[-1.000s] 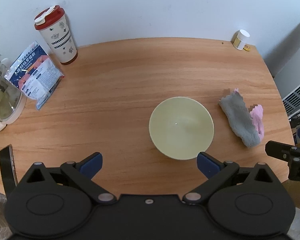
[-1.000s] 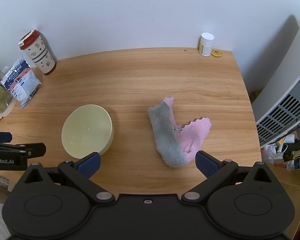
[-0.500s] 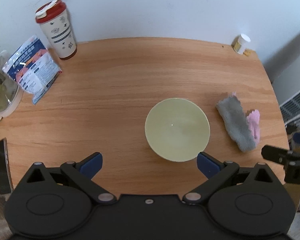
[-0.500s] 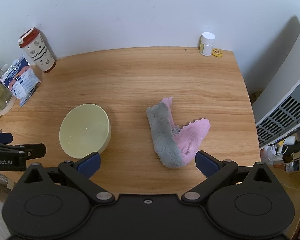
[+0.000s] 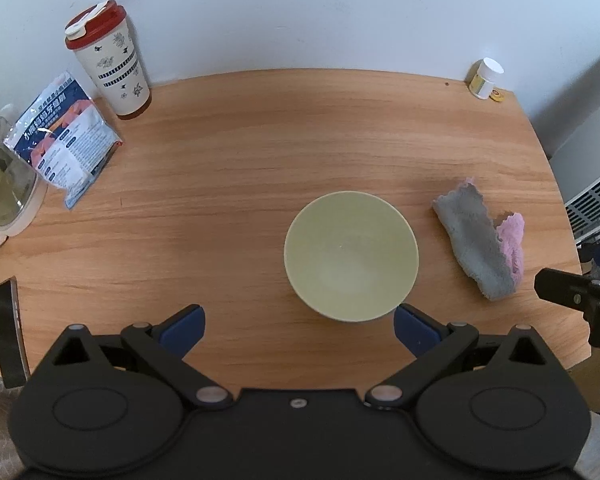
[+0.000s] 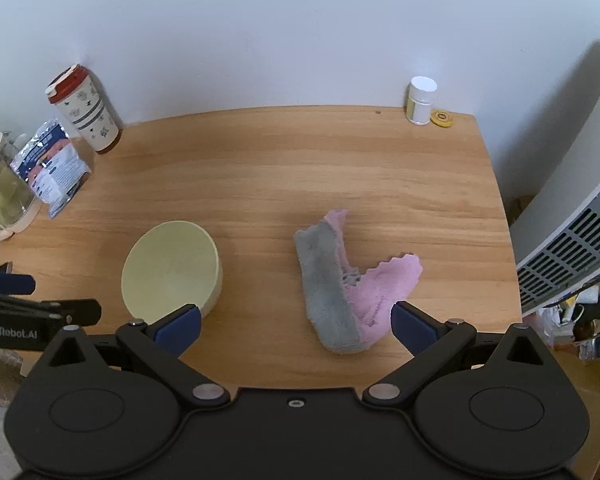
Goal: Clean bowl
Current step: 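Move the left gripper toward the bowl while the right gripper approaches the cloth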
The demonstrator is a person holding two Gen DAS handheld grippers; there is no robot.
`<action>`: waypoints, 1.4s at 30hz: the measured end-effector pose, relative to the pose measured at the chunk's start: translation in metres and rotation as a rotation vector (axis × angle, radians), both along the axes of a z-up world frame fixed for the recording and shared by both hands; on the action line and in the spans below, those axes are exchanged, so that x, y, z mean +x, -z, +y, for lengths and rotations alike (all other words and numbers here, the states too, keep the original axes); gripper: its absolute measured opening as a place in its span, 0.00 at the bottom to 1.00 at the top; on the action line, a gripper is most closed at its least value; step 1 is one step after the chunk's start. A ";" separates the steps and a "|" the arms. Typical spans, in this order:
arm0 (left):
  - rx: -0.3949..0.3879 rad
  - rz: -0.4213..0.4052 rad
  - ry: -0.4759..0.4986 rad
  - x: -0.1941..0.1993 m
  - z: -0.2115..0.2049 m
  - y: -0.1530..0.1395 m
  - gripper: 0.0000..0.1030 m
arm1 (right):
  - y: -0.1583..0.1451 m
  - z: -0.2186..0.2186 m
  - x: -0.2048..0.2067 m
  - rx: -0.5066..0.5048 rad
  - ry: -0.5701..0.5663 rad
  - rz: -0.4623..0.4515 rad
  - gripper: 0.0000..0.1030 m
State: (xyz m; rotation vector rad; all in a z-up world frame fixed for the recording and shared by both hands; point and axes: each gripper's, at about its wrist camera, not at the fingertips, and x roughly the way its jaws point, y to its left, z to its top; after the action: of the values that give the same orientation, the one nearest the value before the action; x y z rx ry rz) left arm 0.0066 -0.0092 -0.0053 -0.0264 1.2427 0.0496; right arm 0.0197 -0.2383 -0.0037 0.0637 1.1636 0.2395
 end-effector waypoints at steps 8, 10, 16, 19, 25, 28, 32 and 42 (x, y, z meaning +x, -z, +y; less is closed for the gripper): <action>-0.028 0.037 -0.040 0.005 0.005 0.007 1.00 | -0.010 -0.024 0.008 0.152 -0.026 -0.116 1.00; -0.034 0.042 -0.061 0.008 0.008 0.009 1.00 | -0.006 -0.027 0.010 0.165 -0.038 -0.124 1.00; 0.003 0.033 -0.120 0.011 0.008 0.017 1.00 | 0.021 -0.016 0.018 0.016 -0.196 -0.130 1.00; 0.006 0.050 -0.139 0.010 0.003 0.021 1.00 | 0.029 -0.016 0.021 -0.055 -0.275 -0.153 1.00; 0.029 0.053 -0.150 0.011 -0.005 0.021 1.00 | 0.030 -0.030 0.028 0.019 -0.230 -0.114 1.00; 0.022 0.053 -0.163 0.010 -0.006 0.021 1.00 | 0.027 -0.033 0.030 0.019 -0.206 -0.119 1.00; 0.013 0.058 -0.184 0.009 -0.010 0.022 1.00 | 0.020 -0.035 0.034 0.036 -0.186 -0.126 1.00; 0.012 0.001 -0.250 0.004 -0.014 0.020 1.00 | 0.016 -0.046 0.047 0.051 -0.262 -0.107 1.00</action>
State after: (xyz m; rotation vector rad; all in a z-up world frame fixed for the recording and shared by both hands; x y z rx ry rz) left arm 0.0105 -0.0233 -0.0249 -0.1715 1.2342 0.2739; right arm 0.0670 -0.2838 -0.0194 -0.0573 1.0579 0.4987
